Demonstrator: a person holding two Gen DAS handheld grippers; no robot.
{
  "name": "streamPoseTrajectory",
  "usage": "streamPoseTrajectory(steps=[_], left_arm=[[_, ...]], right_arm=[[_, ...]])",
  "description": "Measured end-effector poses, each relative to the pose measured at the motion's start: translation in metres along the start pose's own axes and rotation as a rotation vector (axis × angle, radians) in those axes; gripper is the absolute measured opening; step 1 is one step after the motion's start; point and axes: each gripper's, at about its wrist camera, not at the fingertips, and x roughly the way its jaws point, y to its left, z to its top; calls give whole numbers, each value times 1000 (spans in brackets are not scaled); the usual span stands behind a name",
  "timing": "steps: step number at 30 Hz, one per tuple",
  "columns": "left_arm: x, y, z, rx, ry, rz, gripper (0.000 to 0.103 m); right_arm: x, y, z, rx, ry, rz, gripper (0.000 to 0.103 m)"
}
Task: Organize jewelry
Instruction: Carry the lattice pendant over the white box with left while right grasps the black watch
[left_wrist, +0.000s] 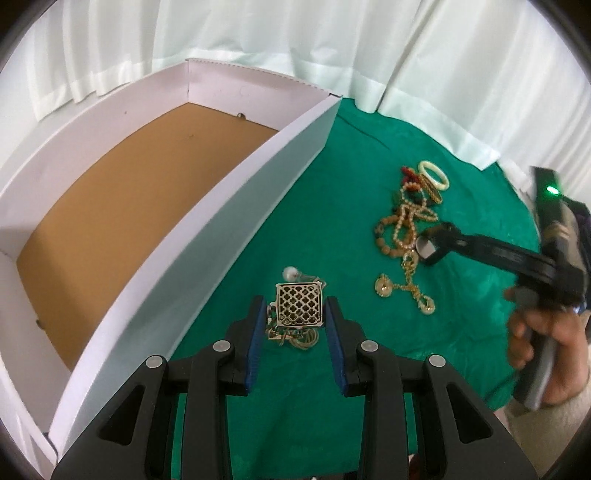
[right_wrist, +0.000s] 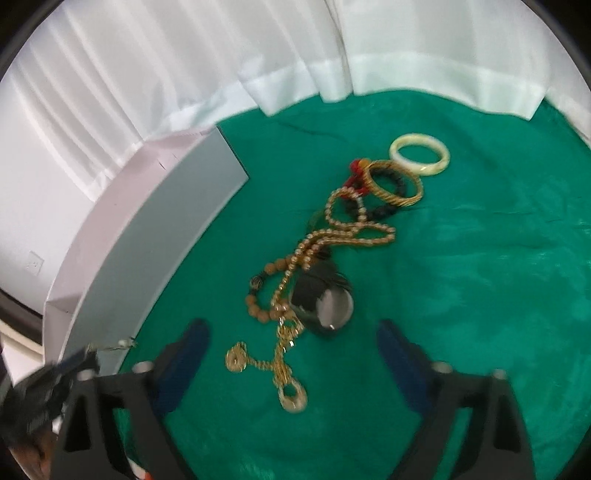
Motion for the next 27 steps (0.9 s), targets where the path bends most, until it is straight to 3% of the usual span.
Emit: streamPoseTrajectory(steps=[2,3,4,10,15,18,20,23,27], left_arm=[[-1,-1,0,-1,3,0,31],[-1,-2,-1,-2,4,-3,31],[-3,-2,-1,-5,5,-6,31],[-38,-4,10,-10,-20,-74,31],[-105,5,36,-48,-95,-137,31],[-145,21,54,-77,-155,-140,31],[-168,34,67,-87,-200,-122,31],[-182,56,80,-109,-249,-34,31],[-162,94,84,-162,-248,86,31]], right_arm=[[17,-1,5,3,22,-67,44],[19,-3,6,9,22,-80,23],[18,-5,7,22,17,-85,17],[-36,8,13,-60,-41,-51,6],[-93,64,27,-253,-98,13,6],[-116,111,40,-348,-122,117,6],[-122,143,50,-382,-117,203,6],[-121,195,60,-451,-111,306,6],[-88,253,66,-510,-44,437,6]])
